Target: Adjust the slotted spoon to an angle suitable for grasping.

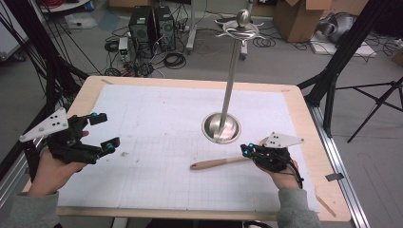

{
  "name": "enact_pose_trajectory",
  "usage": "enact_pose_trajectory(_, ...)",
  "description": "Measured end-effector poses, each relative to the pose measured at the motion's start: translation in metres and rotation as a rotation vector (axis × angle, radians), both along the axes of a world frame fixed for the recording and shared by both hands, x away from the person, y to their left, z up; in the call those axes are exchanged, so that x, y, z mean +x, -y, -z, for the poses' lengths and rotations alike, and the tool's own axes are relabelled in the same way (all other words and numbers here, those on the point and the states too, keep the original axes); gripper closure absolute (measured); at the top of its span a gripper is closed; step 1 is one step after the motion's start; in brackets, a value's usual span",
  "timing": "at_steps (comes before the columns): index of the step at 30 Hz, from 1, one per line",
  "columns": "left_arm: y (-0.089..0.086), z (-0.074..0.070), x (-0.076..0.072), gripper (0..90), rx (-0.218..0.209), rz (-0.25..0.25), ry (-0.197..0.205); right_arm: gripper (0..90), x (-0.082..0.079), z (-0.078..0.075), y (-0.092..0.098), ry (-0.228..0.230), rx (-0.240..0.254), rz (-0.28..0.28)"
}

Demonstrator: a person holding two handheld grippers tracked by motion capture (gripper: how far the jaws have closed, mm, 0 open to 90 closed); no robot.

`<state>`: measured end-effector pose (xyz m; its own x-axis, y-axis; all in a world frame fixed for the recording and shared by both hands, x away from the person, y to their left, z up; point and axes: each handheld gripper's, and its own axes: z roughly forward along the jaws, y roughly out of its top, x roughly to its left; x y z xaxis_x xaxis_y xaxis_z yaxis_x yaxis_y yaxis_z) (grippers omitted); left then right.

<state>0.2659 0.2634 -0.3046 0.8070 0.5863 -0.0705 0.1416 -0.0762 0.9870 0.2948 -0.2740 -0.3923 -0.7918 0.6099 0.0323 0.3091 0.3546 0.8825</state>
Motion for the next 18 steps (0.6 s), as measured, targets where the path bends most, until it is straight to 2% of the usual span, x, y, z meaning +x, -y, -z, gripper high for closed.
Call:
enact_pose_trajectory(6,-0.002,0.001,-0.001,6.0,0.001,-0.004,-0.005,89.7,0.006,0.01,-0.004,-0.048,-0.022,0.016)
enact_pose_trajectory(7,-0.002,0.001,-0.001,6.0,0.004,-0.005,-0.004,89.7,0.008,0.013,-0.005,-0.059,-0.038,0.014)
enact_pose_trajectory(18,-0.004,0.004,-0.004,6.0,0.009,-0.009,-0.012,89.9,0.018,0.024,-0.004,-0.09,-0.084,0.042)
